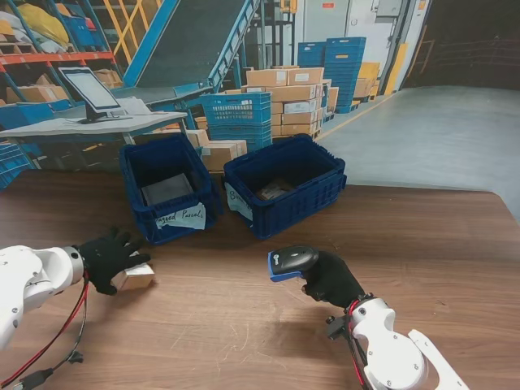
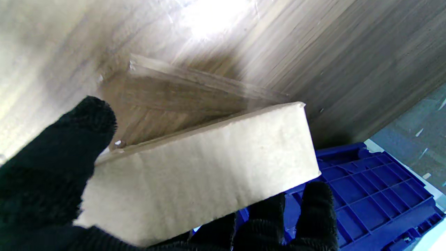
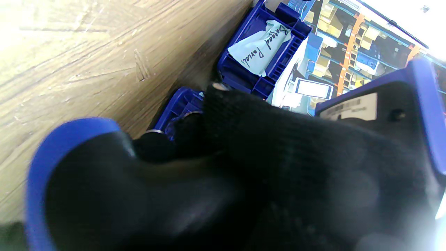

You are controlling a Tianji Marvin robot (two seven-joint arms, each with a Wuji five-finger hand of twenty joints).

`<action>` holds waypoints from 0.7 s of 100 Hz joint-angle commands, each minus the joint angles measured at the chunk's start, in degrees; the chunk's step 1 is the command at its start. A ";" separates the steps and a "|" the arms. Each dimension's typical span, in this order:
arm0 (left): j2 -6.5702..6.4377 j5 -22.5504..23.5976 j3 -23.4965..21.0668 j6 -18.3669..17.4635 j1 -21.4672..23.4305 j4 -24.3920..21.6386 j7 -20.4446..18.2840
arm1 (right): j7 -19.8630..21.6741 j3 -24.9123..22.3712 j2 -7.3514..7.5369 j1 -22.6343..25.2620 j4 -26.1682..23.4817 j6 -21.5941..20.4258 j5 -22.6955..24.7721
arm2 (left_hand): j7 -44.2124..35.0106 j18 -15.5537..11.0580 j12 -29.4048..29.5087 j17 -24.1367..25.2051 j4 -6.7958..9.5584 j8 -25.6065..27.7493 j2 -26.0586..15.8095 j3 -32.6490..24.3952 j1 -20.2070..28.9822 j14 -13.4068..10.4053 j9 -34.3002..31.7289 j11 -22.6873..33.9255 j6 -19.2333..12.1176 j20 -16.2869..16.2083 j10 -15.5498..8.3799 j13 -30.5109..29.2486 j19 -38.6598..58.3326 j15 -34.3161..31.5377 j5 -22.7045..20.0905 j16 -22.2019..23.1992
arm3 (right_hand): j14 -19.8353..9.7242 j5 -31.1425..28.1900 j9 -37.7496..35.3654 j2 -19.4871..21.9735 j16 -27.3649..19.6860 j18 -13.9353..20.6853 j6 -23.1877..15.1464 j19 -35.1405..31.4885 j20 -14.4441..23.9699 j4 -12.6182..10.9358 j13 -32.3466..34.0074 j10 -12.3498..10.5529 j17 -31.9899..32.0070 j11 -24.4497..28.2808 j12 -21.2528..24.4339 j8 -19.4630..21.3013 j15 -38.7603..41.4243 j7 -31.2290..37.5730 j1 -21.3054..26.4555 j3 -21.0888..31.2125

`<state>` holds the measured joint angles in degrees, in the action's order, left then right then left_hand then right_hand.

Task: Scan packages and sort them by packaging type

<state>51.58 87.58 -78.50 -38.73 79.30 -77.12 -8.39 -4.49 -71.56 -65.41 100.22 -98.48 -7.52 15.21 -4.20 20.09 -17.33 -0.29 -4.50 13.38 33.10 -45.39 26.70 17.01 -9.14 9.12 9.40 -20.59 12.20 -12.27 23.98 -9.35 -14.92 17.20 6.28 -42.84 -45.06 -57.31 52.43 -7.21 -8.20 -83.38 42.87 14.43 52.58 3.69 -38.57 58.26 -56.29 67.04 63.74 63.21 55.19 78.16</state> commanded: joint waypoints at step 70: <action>3.87 -13.98 0.23 11.57 2.45 -2.24 0.65 | 1.44 0.13 -0.14 0.03 -0.22 -0.40 -0.59 | -56.90 2.63 -35.15 -14.44 -1.14 16.25 1.31 -1.01 22.41 -6.06 -48.11 15.71 -12.53 -9.93 -10.07 -36.11 25.50 -26.72 -23.03 27.74 | 1.69 -3.47 -0.88 2.75 0.53 2.02 -2.08 -3.19 1.78 -0.45 1.62 0.52 -0.38 -0.47 -0.26 2.33 1.20 3.46 4.88 8.62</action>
<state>54.66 72.70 -79.06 -27.55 81.64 -78.22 -9.08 -3.83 -71.55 -65.32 100.13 -98.35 -7.61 14.76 -49.81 20.44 -48.67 -14.59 -5.97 27.23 40.68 -40.77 40.05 11.48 -51.69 20.88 5.83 -29.16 4.11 -46.17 47.78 -32.35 -31.59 42.73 6.28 -42.84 -45.06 -57.31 52.43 -7.21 -8.20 -83.38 42.87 14.42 52.58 3.69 -38.57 58.25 -56.29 67.04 63.74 63.21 55.20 78.16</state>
